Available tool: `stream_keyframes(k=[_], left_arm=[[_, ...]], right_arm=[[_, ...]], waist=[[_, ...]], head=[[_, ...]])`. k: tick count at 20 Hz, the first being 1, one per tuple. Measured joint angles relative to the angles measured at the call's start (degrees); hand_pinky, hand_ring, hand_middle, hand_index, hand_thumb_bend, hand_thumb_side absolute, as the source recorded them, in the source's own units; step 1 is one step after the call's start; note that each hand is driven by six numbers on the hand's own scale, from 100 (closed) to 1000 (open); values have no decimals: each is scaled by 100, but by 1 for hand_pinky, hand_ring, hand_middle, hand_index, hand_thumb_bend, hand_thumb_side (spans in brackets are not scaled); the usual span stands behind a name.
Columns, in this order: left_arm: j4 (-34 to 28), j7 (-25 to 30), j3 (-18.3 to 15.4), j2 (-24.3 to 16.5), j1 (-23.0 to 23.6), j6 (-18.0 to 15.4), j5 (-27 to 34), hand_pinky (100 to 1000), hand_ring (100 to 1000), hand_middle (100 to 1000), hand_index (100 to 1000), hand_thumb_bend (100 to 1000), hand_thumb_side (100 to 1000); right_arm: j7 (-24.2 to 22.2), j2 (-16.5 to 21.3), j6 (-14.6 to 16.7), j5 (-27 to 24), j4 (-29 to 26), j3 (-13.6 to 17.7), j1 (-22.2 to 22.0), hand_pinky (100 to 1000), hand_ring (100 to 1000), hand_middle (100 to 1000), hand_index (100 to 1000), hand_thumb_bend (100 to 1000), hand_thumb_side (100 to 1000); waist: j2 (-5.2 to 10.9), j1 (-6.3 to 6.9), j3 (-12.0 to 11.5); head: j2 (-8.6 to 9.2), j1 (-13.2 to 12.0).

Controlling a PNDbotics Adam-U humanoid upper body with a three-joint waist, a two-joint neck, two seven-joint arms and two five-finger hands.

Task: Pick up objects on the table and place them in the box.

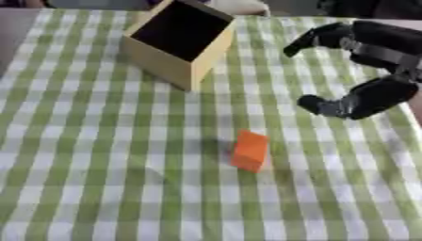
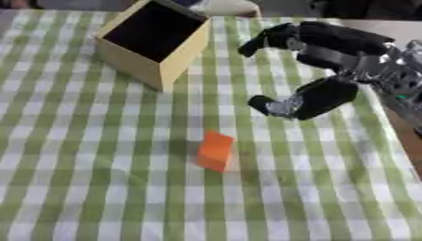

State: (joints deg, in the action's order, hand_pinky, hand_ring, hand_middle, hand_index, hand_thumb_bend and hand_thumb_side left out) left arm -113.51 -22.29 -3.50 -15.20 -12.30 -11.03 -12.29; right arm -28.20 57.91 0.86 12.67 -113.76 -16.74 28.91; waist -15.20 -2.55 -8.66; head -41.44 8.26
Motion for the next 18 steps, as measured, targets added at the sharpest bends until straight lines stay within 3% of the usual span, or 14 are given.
stream_keyframes(k=[8, 10, 18], left_arm=[[0, 19, 13, -1, 6, 10, 23, 724, 593, 617, 718, 476, 726], [0, 25, 14, -1, 8, 15, 24, 724, 593, 617, 717, 475, 725], [0, 37, 22, -1, 8, 8, 46, 724, 593, 617, 717, 470, 723]], right_arm=[[-661, 44, -190, 20, 0, -327, 269, 906, 919, 830, 938, 276, 370], [-796, 43, -249, 10, 0, -411, 336, 907, 921, 834, 940, 251, 424], [-1127, -59, -462, 151, 0, -734, 518, 913, 925, 843, 954, 304, 478]], waist=[[5, -5, -12], [5, -7, -17], [7, -26, -49]], head=[[-32, 1], [-33, 2], [-39, 4]])
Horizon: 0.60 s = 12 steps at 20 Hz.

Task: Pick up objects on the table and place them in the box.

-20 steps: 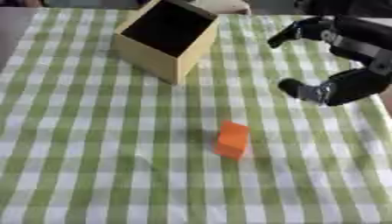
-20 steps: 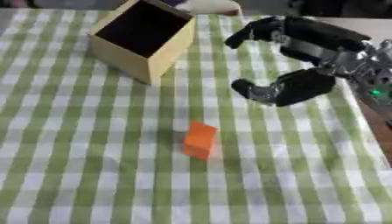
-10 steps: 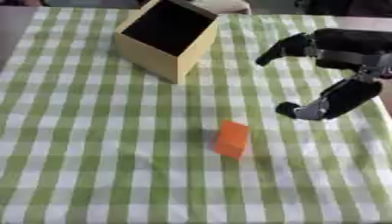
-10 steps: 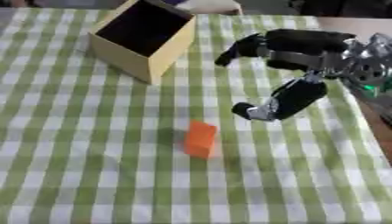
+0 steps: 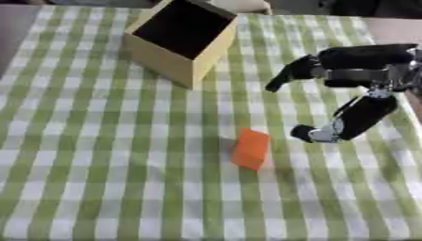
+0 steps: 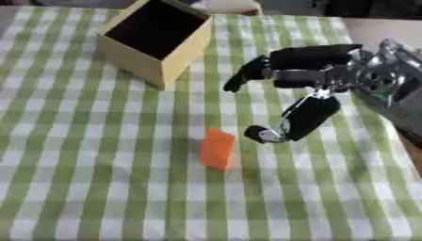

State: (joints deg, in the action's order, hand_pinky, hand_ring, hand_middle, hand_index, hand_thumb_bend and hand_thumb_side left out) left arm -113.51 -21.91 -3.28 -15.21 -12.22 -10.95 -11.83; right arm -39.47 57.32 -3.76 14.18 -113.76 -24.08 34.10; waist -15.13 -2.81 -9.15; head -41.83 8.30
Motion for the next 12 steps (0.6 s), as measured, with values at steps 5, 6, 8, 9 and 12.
stream_keyframes(k=[5, 6, 8, 9, 12], left_arm=[[0, 14, 25, 0, -1, -9, 23, 724, 593, 617, 717, 469, 724], [0, 15, 25, 0, -2, -10, 23, 724, 593, 617, 716, 468, 724], [0, 19, 26, 0, -3, -8, 25, 723, 592, 617, 716, 468, 725], [0, 23, 26, 0, -3, -5, 25, 723, 592, 616, 716, 467, 725], [0, 35, 31, 0, -14, -1, 27, 723, 592, 616, 716, 466, 724]], right_arm=[[-180, -149, -73, 257, 0, -189, 121, 918, 930, 851, 961, 349, 533], [-212, -170, -85, 308, 0, -222, 129, 918, 931, 854, 961, 356, 540], [-265, -212, -105, 417, 0, -277, 146, 917, 931, 856, 960, 360, 547], [-282, -222, -120, 475, 0, -290, 148, 916, 931, 854, 959, 358, 544], [-336, -288, -181, 616, 0, -347, 149, 915, 930, 850, 955, 347, 534]], waist=[[0, 0, -26], [-1, 0, -33], [-4, 0, -36], [-8, 0, -39], [-40, 0, -54]], head=[[0, 23], [0, 27], [0, 38], [0, 40], [0, 45]])
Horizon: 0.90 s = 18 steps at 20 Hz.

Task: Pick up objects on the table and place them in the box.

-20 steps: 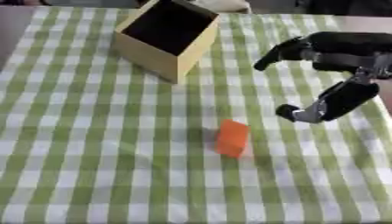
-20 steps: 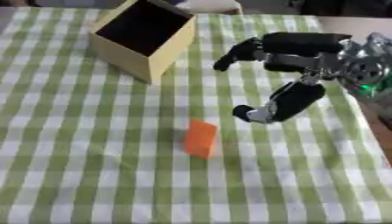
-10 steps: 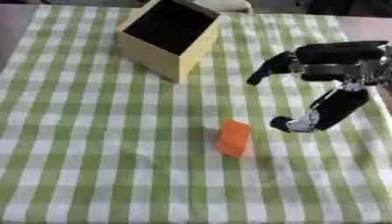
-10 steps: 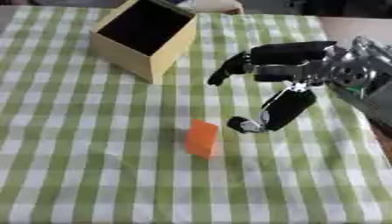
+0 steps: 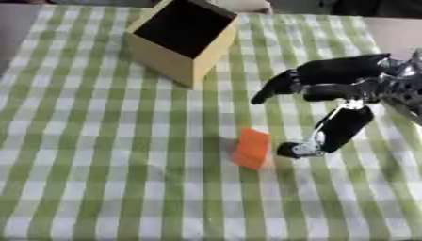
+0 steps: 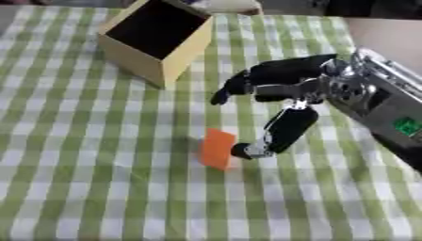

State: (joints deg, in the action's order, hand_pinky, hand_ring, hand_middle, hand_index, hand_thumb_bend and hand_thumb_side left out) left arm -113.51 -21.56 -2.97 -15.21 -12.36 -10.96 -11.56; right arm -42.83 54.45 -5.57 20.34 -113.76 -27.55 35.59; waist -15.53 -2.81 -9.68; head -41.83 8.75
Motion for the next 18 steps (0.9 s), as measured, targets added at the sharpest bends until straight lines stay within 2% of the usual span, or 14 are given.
stream_keyframes(k=[11, 18], left_arm=[[0, 22, 28, 1, -21, -2, 21, 723, 591, 616, 714, 459, 723], [0, 30, 29, 4, -23, 0, 46, 723, 591, 615, 714, 458, 723]], right_arm=[[-223, -230, -330, 207, 1, -130, -26, 913, 930, 847, 955, 333, 549], [-243, -452, -386, 374, 191, -212, -9, 918, 935, 853, 958, 361, 571]], waist=[[-70, 1, -24], [-90, 7, -42]], head=[[1, 14], [8, 34]])
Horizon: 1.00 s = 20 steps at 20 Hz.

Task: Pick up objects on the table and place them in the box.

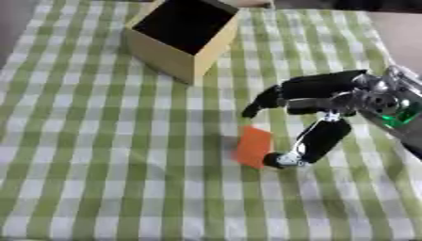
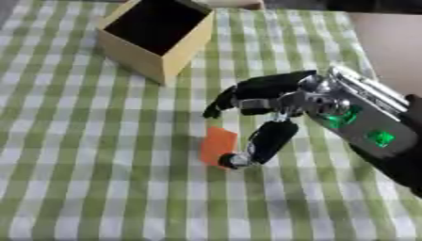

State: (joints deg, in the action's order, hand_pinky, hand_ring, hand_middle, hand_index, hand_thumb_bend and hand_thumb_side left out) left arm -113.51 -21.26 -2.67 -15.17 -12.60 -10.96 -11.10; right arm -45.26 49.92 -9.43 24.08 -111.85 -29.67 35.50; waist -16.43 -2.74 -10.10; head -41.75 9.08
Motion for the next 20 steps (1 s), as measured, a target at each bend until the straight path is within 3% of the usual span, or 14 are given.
stream_keyframes(k=[12, 20], left_arm=[[0, 15, 1, 3, -13, 3, 9, 723, 590, 615, 713, 454, 724], [0, 23, 2, 4, -44, 7, 18, 724, 590, 615, 712, 451, 722]], right_arm=[[176, -178, 249, 488, 518, -74, 30, 924, 947, 863, 956, 370, 596], [84, -228, 286, 443, 658, -123, 28, 920, 942, 854, 955, 339, 610]], waist=[[-93, 16, -23], [-119, 15, -40]], head=[[30, 19], [47, 19]])
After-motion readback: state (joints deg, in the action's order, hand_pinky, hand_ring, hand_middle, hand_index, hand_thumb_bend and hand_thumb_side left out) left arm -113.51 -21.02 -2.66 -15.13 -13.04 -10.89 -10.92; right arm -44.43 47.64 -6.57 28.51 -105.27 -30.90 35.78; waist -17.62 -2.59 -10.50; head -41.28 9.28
